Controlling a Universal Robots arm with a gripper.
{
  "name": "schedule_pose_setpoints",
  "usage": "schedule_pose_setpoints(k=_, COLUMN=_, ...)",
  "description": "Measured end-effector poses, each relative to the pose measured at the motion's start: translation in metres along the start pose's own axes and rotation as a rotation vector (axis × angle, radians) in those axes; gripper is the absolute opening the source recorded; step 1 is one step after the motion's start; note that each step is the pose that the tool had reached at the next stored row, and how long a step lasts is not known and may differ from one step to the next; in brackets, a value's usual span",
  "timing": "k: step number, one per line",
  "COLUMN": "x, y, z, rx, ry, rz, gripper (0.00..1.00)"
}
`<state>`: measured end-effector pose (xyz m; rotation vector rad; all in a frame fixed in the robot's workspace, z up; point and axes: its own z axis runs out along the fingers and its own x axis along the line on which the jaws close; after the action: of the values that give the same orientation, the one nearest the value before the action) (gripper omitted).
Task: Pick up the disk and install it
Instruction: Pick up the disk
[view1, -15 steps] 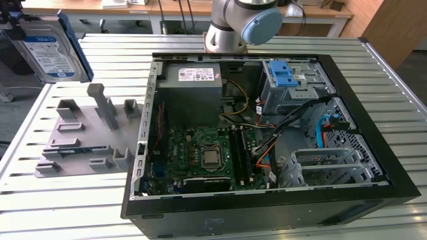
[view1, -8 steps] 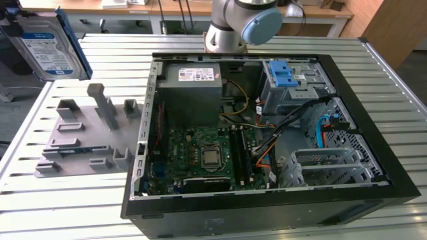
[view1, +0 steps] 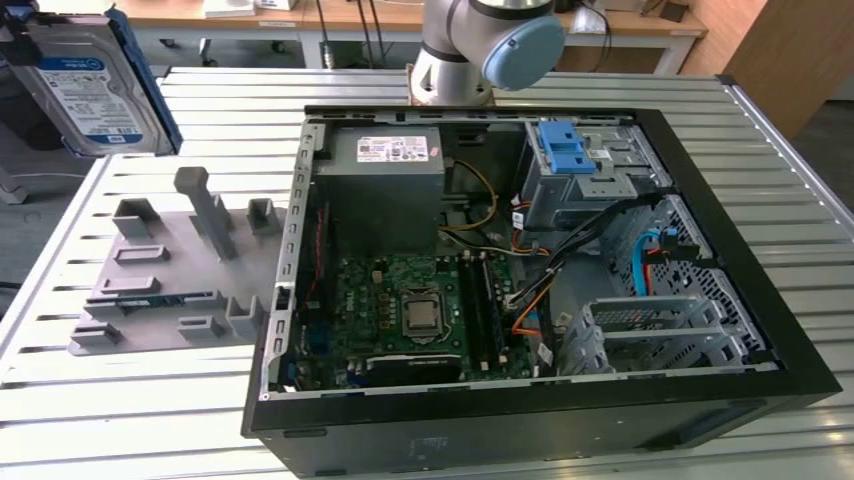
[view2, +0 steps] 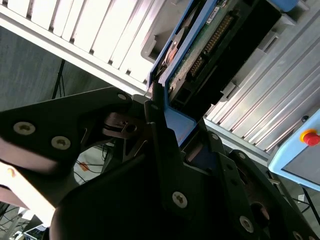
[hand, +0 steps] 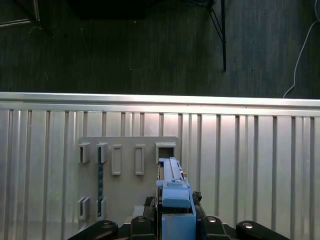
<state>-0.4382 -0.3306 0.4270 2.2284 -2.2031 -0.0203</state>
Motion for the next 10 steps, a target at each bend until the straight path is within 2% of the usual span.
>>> schedule_pose_setpoints(k=10, x=0.0000, y=0.0002, z=-0.0106, rx=0.0001, ry=0.0000, rz=0.000, gripper=0.36)
